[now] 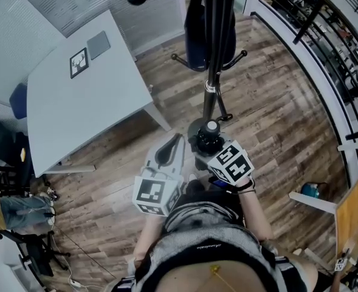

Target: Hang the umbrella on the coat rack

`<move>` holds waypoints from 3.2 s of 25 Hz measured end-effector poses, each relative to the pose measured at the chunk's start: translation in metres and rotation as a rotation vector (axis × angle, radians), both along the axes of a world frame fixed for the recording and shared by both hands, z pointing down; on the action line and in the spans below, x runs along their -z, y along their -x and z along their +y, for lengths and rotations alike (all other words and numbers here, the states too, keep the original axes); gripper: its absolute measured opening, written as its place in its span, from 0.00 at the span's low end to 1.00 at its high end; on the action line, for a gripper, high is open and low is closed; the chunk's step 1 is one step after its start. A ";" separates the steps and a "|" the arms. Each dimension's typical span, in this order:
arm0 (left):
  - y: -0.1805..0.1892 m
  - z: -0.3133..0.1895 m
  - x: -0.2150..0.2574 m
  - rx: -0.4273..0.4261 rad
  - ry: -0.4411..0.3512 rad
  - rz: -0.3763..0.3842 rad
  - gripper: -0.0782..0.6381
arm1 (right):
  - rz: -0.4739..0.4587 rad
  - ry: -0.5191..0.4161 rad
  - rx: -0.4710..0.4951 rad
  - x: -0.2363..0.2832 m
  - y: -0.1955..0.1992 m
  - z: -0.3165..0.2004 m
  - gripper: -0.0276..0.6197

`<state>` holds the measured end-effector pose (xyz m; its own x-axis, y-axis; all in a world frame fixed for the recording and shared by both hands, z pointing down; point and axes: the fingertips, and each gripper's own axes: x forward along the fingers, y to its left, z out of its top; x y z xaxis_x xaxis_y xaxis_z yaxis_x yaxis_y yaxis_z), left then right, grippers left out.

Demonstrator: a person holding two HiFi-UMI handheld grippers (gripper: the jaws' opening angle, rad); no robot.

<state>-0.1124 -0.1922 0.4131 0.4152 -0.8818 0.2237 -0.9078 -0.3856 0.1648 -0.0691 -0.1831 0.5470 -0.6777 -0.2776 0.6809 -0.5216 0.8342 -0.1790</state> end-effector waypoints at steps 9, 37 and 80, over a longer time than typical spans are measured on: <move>0.001 -0.002 0.001 0.015 -0.010 -0.004 0.13 | -0.006 0.015 0.007 -0.004 0.001 -0.004 0.42; 0.007 -0.012 0.005 0.088 -0.018 -0.011 0.13 | 0.003 0.016 0.068 -0.007 0.005 -0.029 0.42; 0.002 -0.018 -0.012 0.044 0.041 0.030 0.13 | -0.116 -0.023 -0.213 -0.001 -0.032 -0.077 0.50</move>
<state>-0.1141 -0.2107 0.4251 0.3833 -0.8897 0.2481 -0.9182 -0.3380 0.2066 -0.0374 -0.2601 0.5481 -0.6755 -0.4373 0.5937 -0.6634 0.7119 -0.2304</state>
